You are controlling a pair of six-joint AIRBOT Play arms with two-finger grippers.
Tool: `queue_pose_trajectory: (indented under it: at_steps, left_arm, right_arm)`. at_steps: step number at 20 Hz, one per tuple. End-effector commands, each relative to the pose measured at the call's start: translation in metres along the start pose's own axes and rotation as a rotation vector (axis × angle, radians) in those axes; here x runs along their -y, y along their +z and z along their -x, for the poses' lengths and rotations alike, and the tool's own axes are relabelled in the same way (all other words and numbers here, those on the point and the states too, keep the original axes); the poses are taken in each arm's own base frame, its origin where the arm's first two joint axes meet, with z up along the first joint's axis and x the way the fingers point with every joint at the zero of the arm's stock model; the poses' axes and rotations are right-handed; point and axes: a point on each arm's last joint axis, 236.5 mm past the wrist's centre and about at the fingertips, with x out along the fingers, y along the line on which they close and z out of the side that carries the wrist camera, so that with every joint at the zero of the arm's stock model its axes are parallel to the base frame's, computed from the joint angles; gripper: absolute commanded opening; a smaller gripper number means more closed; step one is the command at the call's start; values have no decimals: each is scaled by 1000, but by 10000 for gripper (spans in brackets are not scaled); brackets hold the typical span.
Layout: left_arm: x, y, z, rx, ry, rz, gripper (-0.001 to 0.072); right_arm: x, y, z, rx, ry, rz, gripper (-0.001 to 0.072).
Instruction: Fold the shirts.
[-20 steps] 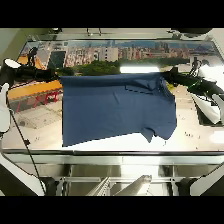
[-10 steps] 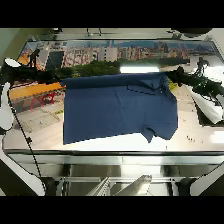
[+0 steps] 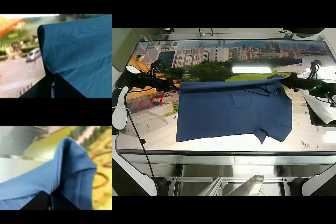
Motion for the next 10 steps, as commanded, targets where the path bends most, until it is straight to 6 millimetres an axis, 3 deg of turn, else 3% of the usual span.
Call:
queue_pose_trajectory:
  at_steps: [1,4,10]
  left_arm:
    - [-2,4,-3,17,12,-3,18]
    - [7,7,-10,21,13,-39,18]
    - [30,9,-25,9,5,-115,17]
  right_arm:
    - [16,-8,3,-37,-60,-10,12]
    - [34,-20,6,-88,-136,-23,12]
    - [28,-31,5,-135,-115,-25,13]
